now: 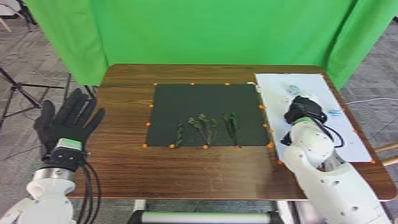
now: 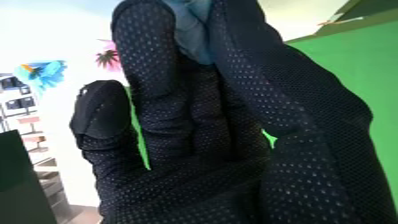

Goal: Arrange flowers

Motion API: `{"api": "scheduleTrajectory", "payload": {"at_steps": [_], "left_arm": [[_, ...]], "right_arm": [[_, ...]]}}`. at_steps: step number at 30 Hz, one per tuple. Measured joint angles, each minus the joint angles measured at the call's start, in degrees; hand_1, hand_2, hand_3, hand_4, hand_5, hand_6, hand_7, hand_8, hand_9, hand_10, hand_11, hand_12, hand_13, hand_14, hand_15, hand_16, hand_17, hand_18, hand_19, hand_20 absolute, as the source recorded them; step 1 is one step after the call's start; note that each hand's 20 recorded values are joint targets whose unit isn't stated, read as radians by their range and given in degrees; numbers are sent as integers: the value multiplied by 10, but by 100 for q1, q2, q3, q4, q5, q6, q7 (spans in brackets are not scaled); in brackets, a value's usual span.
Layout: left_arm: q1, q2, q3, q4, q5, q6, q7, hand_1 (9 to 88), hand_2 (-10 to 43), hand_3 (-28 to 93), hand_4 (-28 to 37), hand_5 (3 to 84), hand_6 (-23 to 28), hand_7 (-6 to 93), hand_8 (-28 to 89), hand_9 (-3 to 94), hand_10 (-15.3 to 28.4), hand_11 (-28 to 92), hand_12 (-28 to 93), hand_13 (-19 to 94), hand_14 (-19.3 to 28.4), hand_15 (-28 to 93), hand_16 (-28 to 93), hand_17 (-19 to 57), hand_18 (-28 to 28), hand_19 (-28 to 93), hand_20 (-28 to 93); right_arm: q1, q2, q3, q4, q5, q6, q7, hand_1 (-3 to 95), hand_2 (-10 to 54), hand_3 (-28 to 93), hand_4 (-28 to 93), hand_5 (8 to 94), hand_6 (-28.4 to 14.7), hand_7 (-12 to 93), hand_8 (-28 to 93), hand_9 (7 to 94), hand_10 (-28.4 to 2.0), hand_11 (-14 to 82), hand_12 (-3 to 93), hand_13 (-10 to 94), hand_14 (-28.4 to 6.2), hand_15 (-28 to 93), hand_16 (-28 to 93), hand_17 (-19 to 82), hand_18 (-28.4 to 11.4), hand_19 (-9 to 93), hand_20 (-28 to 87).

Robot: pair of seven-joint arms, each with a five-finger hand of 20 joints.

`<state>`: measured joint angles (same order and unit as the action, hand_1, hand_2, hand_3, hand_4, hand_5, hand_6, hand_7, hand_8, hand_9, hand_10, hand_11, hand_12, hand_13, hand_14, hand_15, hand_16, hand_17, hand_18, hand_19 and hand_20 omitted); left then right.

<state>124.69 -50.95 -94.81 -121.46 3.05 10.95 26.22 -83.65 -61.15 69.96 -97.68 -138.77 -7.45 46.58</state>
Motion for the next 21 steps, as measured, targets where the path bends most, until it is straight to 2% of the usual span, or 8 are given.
{"api": "scheduleTrajectory", "payload": {"at_steps": [5, 10, 12, 16, 21], "left_arm": [[0, -13, 0, 6, 0, -22, 4, 278, 111, 736, -283, 377, 53, 131, -102, 303, 106, 165, 54, 208, 96, 261, -96, -49, 124, 333, 91], [54, -21, -13, -1, 0, -29, 23, 261, 120, 734, -283, 374, 51, 132, -103, 302, 106, 165, 54, 207, 97, 261, -93, -49, 123, 331, 92], [91, -28, -30, -2, -1, -29, 26, 225, 147, 715, -283, 364, 49, 127, -103, 300, 108, 164, 54, 207, 97, 259, -93, -50, 125, 332, 93], [137, -44, -32, -1, -57, -24, 39, 215, 156, 704, -283, 359, 49, 124, -100, 297, 108, 161, 54, 205, 99, 256, -93, -51, 125, 332, 93], [133, -45, -4, 18, -75, -24, 36, 213, 156, 704, -283, 356, 49, 122, -99, 296, 109, 160, 55, 205, 99, 254, -91, -52, 126, 332, 93]], "right_arm": [[-184, 0, -54, -142, -135, 485, -36, 604, -95, 739, -282, 744, -20, 319, 75, 866, -100, 98, 392, 759, -64, 451, 399, 447, -219, 928, 302], [-303, 84, -125, -766, -204, 577, -279, 605, -95, 740, -282, 749, -21, 311, 82, 870, -100, 98, 397, 761, -64, 453, 402, 446, -216, 928, 304], [-261, 142, -231, -1040, -219, 648, -494, 605, -95, 739, -282, 748, -21, 310, 86, 868, -100, 97, 400, 757, -62, 453, 405, 442, -209, 924, 303], [1, 159, -431, -1374, 120, 745, -1141, 606, -95, 737, -282, 744, -19, 311, 87, 866, -95, 96, 401, 754, -59, 453, 411, 438, -203, 922, 306], [579, -20, -874, -1314, 1024, 741, -2078, 604, -95, 739, -282, 741, -19, 315, 81, 861, -92, 93, 399, 750, -56, 449, 415, 433, -200, 914, 312]]}}
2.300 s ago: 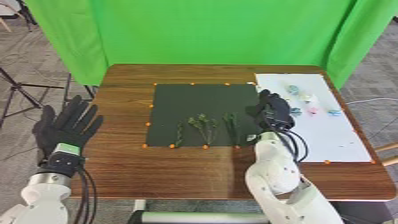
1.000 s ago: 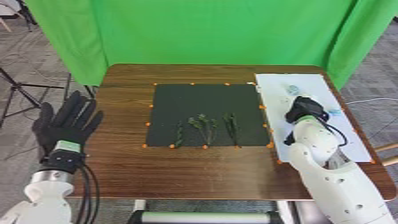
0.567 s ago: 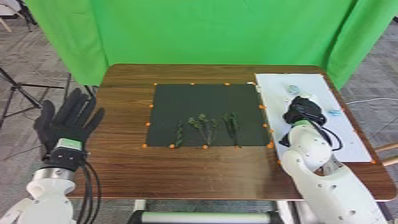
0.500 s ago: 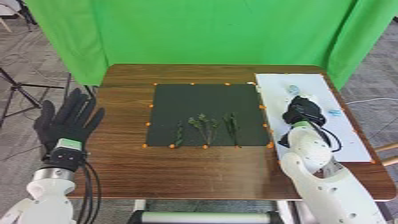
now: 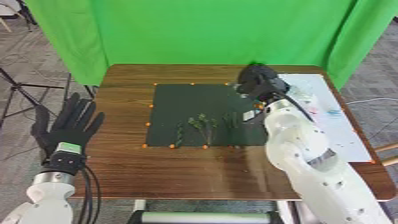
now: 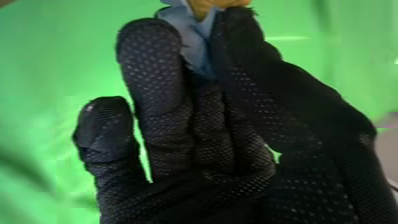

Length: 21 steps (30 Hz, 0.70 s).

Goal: Arrange flowers

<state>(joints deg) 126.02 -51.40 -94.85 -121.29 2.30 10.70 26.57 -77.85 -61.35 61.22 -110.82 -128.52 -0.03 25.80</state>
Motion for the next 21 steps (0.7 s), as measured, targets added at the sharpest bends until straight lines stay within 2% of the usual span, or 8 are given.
{"api": "scheduleTrajectory", "payload": {"at_steps": [5, 9, 16, 21], "left_arm": [[-110, 0, 75, 74, 0, 0, -44, 214, 156, 704, -283, 356, 50, 122, -98, 296, 109, 160, 56, 204, 99, 257, -89, -52, 126, 332, 94], [-222, 3, 147, 125, 9, 1, -133, 213, 157, 704, -283, 356, 50, 123, -98, 295, 109, 161, 57, 204, 100, 257, -90, -52, 126, 333, 93], [-304, 15, 227, 148, 42, 0, -282, 218, 154, 710, -283, 360, 52, 125, -98, 295, 112, 164, 58, 203, 101, 258, -90, -53, 126, 333, 93], [-347, 14, 288, 171, 73, 19, -370, 233, 147, 712, -283, 364, 54, 125, -99, 295, 112, 166, 57, 203, 100, 261, -91, -53, 126, 333, 93]], "right_arm": [[535, -403, -842, 399, -487, -34, -564, 604, -95, 738, -283, 740, -19, 318, 76, 862, -92, 93, 396, 752, -55, 441, 417, 433, -199, 908, 317], [681, -827, -1334, 765, -1013, -38, -632, 604, -95, 737, -283, 743, -18, 321, 70, 863, -91, 93, 395, 753, -57, 440, 419, 433, -199, 906, 323], [840, -1161, -2111, 1481, -1625, 48, -958, 604, -95, 737, -283, 744, -15, 328, 65, 866, -90, 93, 394, 757, -54, 438, 424, 434, -202, 903, 331], [809, -1302, -2176, 1549, -1678, 67, -808, 603, -95, 736, -283, 745, -15, 325, 55, 863, -91, 88, 389, 756, -54, 434, 428, 432, -206, 901, 339]]}}
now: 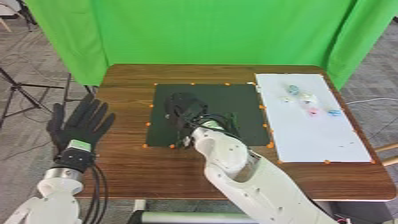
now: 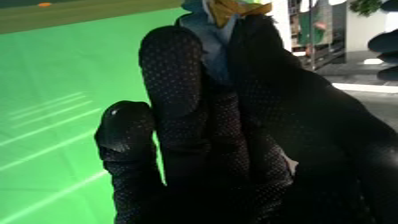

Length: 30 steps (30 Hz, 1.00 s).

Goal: Arrange flowers

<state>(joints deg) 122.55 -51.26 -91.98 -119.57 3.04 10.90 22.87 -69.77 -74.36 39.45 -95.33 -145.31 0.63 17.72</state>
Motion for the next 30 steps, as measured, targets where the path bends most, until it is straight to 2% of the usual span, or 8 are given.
{"api": "scheduleTrajectory", "payload": {"at_steps": [8, 18, 21, 23, 27, 30], "left_arm": [[-118, -8, 120, 45, 22, 5, -89, 238, 143, 715, -283, 364, 53, 126, -100, 294, 112, 167, 55, 201, 99, 262, -93, -53, 126, 334, 93], [-183, -9, 140, 50, 39, 13, -125, 252, 136, 721, -283, 360, 54, 129, -98, 290, 112, 173, 57, 197, 106, 281, -90, -56, 127, 341, 96], [-183, -9, 140, 50, 44, 29, -130, 255, 131, 722, -283, 357, 56, 131, -98, 286, 113, 174, 58, 194, 109, 286, -89, -56, 127, 343, 96], [-183, -9, 138, 50, 44, 34, -131, 291, 98, 716, -282, 347, 56, 137, -97, 283, 111, 178, 61, 194, 110, 289, -90, -57, 127, 345, 95], [-183, -9, 134, 50, 85, 45, -147, 317, 71, 717, -282, 338, 55, 149, -100, 280, 108, 184, 64, 197, 109, 298, -90, -57, 128, 349, 95], [-183, -9, 128, 50, 128, 46, -153, 341, 33, 711, -267, 322, 53, 160, -103, 274, 105, 190, 66, 196, 107, 301, -91, -57, 127, 350, 95]], "right_arm": [[8, -266, -31, 263, -119, -58, 114, 602, -95, 730, -283, 742, -13, 305, 39, 856, -92, 78, 372, 752, -53, 430, 427, 430, -209, 898, 347], [-29, -422, -143, 525, -451, -176, 199, 604, -95, 720, -283, 720, -18, 283, 31, 836, -93, 73, 358, 736, -47, 418, 438, 424, -211, 895, 353], [-53, -429, -142, 521, -445, -278, 252, 600, -95, 703, -282, 692, -21, 266, 18, 800, -97, 67, 339, 720, -45, 422, 440, 415, -216, 895, 357], [-73, -431, -137, 509, -439, -364, 279, 596, -95, 703, -282, 685, -21, 263, 16, 795, -97, 67, 338, 715, -46, 424, 437, 414, -217, 895, 358], [-126, -431, -116, 438, -439, -600, 289, 581, -95, 700, -283, 679, -19, 257, 6, 780, -103, 93, 320, 709, -46, 432, 433, 409, -218, 894, 361], [-157, -431, -106, 367, -440, -812, 289, 555, -95, 715, -283, 654, -12, 242, -124, 730, -118, 181, 240, 690, -48, 445, 423, 389, -226, 887, 366]]}}
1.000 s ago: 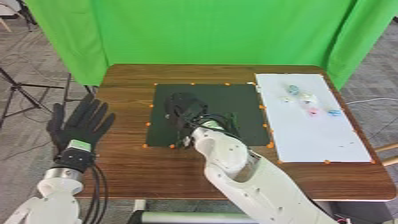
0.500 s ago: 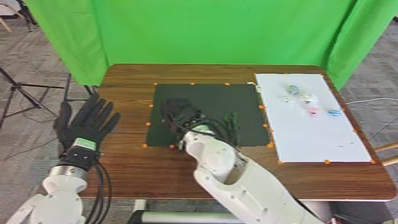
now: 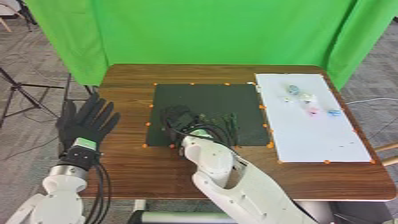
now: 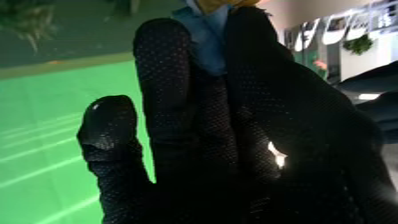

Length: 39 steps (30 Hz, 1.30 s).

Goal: Arrange flowers

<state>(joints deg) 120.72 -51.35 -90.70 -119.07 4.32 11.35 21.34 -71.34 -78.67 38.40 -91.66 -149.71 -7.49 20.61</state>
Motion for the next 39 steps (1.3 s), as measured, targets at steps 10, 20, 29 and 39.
{"api": "scheduleTrajectory", "payload": {"at_steps": [10, 20, 29, 39], "left_arm": [[15, -36, -72, 2, 228, 3, -92, 369, 0, 691, -230, 307, 49, 184, -116, 261, 99, 204, 67, 188, 102, 310, -93, -56, 125, 351, 95], [21, -45, -106, 9, 332, 7, -135, 413, -59, 675, -190, 303, 48, 209, -124, 253, 97, 216, 69, 185, 97, 319, -95, -55, 123, 350, 95], [2, -51, -106, 35, 464, 7, -175, 412, -57, 672, -182, 306, 52, 212, -130, 251, 97, 222, 67, 185, 95, 321, -97, -53, 122, 346, 96], [52, -103, -112, 21, 93, -12, 0, 300, 38, 712, -256, 327, 58, 161, -109, 264, 108, 191, 66, 184, 113, 303, -89, -56, 128, 337, 97]], "right_arm": [[-52, 0, 4, -131, 80, -84, 280, 470, -95, 774, -283, 636, -24, 223, -128, 697, -139, 214, 189, 679, -84, 507, 368, 385, -236, 887, 373], [-103, 15, -16, -290, 97, 167, 407, 445, -95, 800, -283, 612, -33, 203, -124, 657, -149, 192, 175, 663, -104, 558, 285, 382, -241, 894, 366], [-175, 2, 13, -315, 102, -101, 451, 443, -95, 777, -283, 598, -39, 195, -120, 631, -158, 173, 165, 660, -108, 566, 264, 383, -243, 896, 359], [-638, 81, 631, -1073, -416, 195, 796, 408, -95, 777, -283, 562, -61, 155, -110, 591, -179, 145, 155, 652, -122, 565, 247, 390, -249, 904, 337]]}}
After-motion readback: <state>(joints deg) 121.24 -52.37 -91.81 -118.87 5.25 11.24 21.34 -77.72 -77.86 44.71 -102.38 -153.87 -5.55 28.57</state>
